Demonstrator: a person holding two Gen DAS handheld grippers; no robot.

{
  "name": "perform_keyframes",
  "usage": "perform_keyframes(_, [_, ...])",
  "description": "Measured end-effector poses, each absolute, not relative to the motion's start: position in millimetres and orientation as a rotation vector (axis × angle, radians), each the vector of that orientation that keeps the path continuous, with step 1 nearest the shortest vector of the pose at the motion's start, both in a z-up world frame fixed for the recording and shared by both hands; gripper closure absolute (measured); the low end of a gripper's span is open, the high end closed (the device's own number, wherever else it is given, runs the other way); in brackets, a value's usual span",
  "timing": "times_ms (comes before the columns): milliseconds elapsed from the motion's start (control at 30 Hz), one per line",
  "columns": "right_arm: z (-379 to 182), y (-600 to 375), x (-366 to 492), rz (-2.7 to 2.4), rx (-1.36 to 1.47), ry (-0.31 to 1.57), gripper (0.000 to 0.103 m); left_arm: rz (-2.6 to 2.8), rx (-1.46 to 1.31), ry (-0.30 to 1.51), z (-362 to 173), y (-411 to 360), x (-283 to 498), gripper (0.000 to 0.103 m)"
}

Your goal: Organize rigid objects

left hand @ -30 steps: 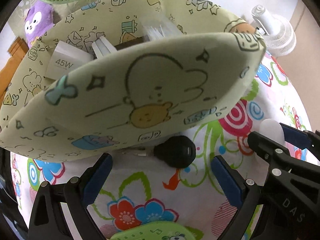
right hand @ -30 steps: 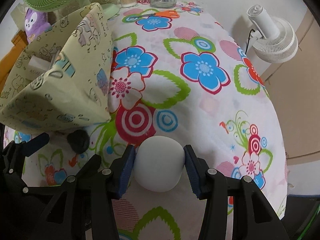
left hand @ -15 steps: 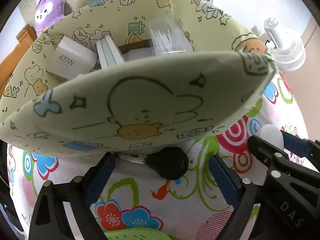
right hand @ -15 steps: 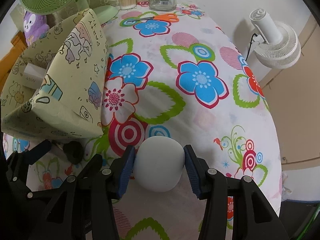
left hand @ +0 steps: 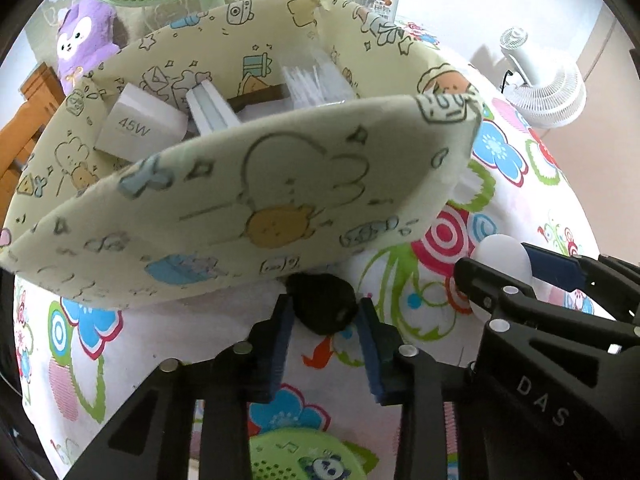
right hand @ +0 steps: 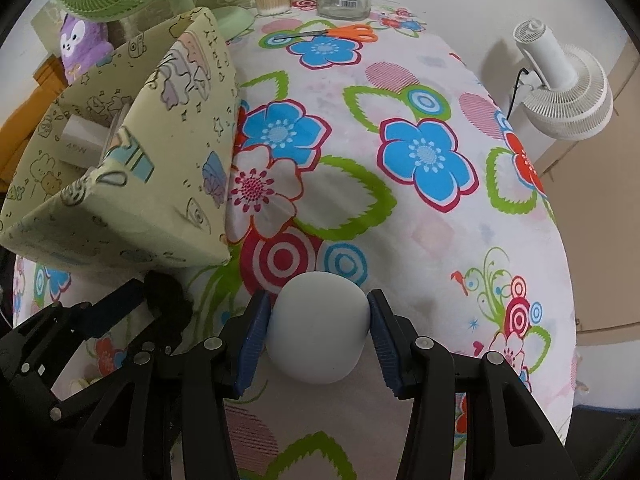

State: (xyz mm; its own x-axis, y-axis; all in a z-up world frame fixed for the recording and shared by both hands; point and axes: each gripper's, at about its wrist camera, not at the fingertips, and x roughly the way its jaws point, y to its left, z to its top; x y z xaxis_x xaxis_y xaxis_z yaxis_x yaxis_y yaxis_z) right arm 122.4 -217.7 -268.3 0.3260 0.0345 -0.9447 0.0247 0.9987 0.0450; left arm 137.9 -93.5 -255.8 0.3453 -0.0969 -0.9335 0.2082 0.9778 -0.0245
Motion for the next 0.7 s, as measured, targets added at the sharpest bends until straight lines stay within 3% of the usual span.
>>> perform_keyframes(700, [-259.0, -188.1, 87.5, 0.012, 0.055, 1.226, 0.050, -0.221, 0.119, 1.204, -235.6, -51.9, 79.2, 0.071])
